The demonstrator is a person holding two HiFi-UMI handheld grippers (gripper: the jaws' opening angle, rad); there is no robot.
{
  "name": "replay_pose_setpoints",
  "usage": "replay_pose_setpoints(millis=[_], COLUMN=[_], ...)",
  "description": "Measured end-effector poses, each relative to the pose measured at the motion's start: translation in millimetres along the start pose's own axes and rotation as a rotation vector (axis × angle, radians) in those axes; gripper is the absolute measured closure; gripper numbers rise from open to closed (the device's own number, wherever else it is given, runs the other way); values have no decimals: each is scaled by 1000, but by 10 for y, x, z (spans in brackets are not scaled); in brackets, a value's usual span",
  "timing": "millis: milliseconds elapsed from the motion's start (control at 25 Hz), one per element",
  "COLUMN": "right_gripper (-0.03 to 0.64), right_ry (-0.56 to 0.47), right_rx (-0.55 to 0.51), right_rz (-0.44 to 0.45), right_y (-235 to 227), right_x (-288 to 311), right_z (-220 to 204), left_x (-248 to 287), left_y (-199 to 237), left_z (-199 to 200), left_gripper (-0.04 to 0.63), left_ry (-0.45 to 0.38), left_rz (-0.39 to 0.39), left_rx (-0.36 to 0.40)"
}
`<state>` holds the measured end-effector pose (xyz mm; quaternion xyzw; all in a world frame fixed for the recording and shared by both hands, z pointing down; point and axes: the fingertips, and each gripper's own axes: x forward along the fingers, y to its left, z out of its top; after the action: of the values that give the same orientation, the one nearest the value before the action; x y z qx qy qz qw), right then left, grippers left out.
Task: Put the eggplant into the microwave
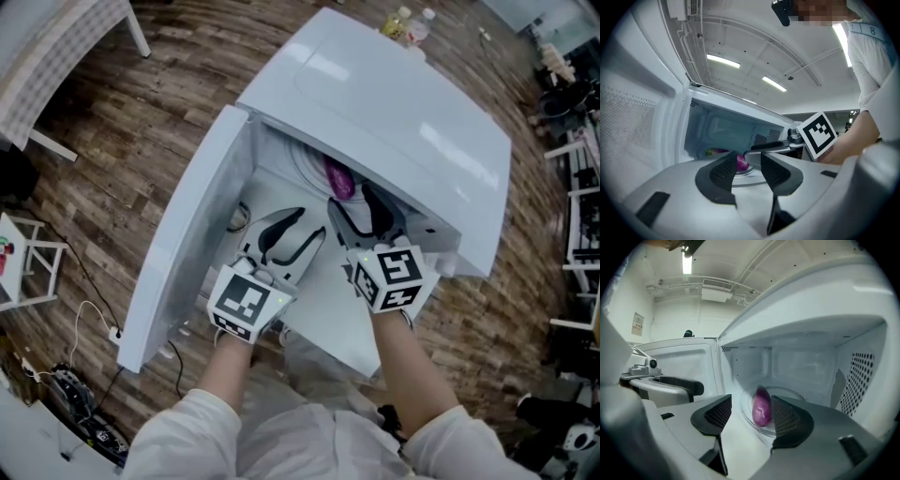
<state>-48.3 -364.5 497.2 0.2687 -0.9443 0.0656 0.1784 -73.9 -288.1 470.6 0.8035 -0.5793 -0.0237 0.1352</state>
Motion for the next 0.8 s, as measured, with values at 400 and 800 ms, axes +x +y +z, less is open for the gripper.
replay_pose_setpoints(millis=[400, 800], right_gripper=[410, 566], right_ry=[-55, -144], right_rx=[-31, -2], right_rz=[-3, -9], right_y=[255, 458], right_x=[-458, -989], right_z=[83, 248], left_x=[-206, -512], left_y=[-212, -539], left_z=[73, 139], left_gripper=[446, 494], left_ry=[25, 69], left_rz=[-31, -96], left_rx=[31, 83])
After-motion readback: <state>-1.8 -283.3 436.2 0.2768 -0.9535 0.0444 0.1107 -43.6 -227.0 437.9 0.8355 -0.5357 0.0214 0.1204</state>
